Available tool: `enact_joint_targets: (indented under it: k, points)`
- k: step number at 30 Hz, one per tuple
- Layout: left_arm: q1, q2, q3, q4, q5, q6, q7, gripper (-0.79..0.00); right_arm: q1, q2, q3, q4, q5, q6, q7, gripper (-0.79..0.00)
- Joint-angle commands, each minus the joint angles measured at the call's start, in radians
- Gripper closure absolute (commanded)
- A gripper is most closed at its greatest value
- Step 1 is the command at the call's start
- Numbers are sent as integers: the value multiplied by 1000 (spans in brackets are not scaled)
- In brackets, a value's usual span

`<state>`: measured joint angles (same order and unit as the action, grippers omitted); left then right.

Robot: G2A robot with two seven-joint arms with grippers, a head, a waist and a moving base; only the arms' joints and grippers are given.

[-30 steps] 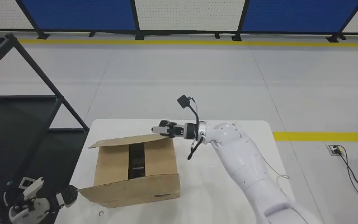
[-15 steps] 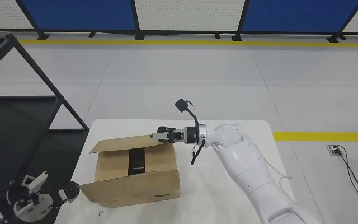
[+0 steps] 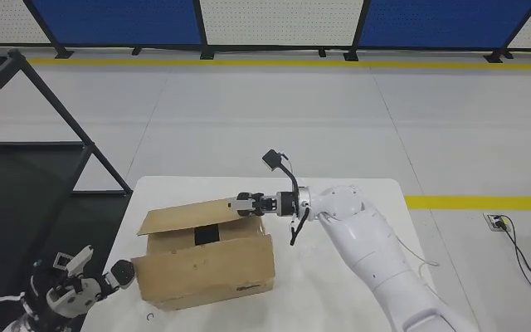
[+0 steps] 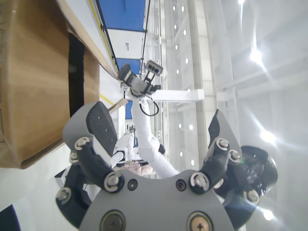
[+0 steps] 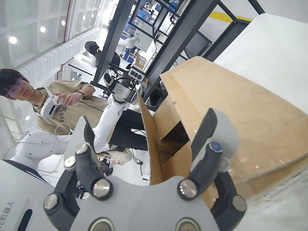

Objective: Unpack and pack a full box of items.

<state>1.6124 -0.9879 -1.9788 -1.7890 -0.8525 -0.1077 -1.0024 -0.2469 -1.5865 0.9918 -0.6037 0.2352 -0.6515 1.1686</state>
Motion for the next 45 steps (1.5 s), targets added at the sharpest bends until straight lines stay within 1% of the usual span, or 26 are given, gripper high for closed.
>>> enact_joint_targets:
  k: [1, 10, 13, 16, 19, 22, 23, 24, 26, 28, 30, 32, 34, 37, 45]
  points:
    - [10, 0, -1, 1, 7, -22, -41, -785, 0, 0, -4, 2, 17, 9, 9, -785]
    - [-43, -2, 41, 20, 44, 40, 81, -785, 9, 1, -11, 32, 62, 33, 33, -785]
    - [-49, -5, 41, 24, 17, 35, 102, -785, 10, 1, -12, 45, 65, 29, 29, -785]
    - [-39, -8, 17, 24, -56, 23, 80, -785, 12, 0, -14, 55, 67, 26, 26, -785]
    - [-17, -11, -15, 12, -134, 12, 32, -785, 13, -1, -16, 65, 69, 24, 23, -785]
    - [15, -17, -48, -26, -239, 4, -24, -785, 15, -2, -19, 74, 68, 22, 19, -785]
    - [30, -19, -58, -43, -269, 16, -55, -785, 16, -3, -20, 77, 69, 21, 19, -785]
    - [43, -19, -72, -56, -280, 25, -85, -785, 17, -3, -20, 79, 70, 21, 18, -785]
    - [70, -17, -86, -80, -229, 39, -122, -785, 18, -4, -21, 83, 73, 19, 19, -785]
    - [81, -15, -74, -93, -155, 46, -129, -785, 18, -4, -21, 87, 76, 18, 18, -785]
    - [75, -14, -41, -93, -68, 42, -104, -785, 19, -5, -23, 90, 79, 18, 18, -785]
    - [56, -15, -2, -76, -22, 38, -61, -785, 20, -6, -24, 92, 81, 17, 17, -785]
    - [34, -16, 37, -64, 5, 41, -34, -785, 20, -6, -26, 94, 83, 16, 16, -785]
    - [1, -17, 73, -41, 18, 52, -2, -785, 20, -7, -29, 92, 86, 16, 16, -785]
    - [-71, -19, 135, 8, 58, 81, 77, -785, 23, -4, -23, 90, 117, 42, 41, -785]
